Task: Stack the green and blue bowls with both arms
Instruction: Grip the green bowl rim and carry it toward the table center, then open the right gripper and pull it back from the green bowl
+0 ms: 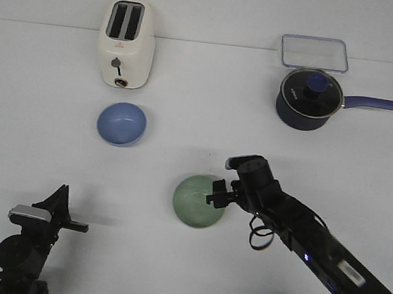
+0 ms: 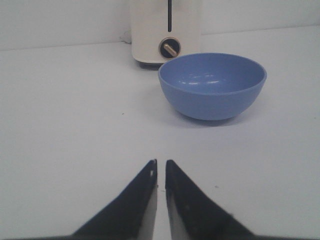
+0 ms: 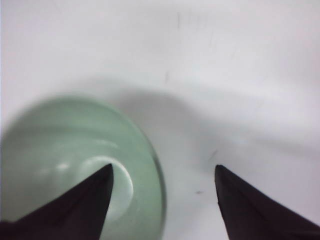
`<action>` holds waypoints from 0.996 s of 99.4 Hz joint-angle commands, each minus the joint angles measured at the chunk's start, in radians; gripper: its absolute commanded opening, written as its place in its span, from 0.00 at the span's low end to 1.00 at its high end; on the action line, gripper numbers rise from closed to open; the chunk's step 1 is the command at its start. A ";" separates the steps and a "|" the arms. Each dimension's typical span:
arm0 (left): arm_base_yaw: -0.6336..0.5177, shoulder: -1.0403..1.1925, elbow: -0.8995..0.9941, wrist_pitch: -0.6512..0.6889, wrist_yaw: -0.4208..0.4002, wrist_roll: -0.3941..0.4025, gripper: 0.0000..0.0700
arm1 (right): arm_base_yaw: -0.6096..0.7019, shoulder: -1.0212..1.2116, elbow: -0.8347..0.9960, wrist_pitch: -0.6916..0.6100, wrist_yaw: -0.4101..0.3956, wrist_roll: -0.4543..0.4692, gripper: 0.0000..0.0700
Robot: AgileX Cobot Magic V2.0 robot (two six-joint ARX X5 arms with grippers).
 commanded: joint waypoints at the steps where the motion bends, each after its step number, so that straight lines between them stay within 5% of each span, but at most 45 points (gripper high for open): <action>1: 0.000 -0.002 -0.019 0.011 0.000 0.011 0.02 | 0.031 -0.112 0.001 0.004 0.075 -0.039 0.61; 24: 0.000 -0.002 -0.019 0.011 0.001 0.012 0.02 | 0.170 -0.560 -0.190 0.039 0.239 -0.051 0.53; 56: 0.000 -0.002 -0.019 0.018 0.001 0.003 0.02 | 0.267 -0.960 -0.419 0.023 0.264 -0.095 0.53; 99: 0.000 -0.002 -0.004 0.080 0.001 -0.401 0.01 | 0.267 -0.988 -0.425 0.015 0.268 -0.095 0.53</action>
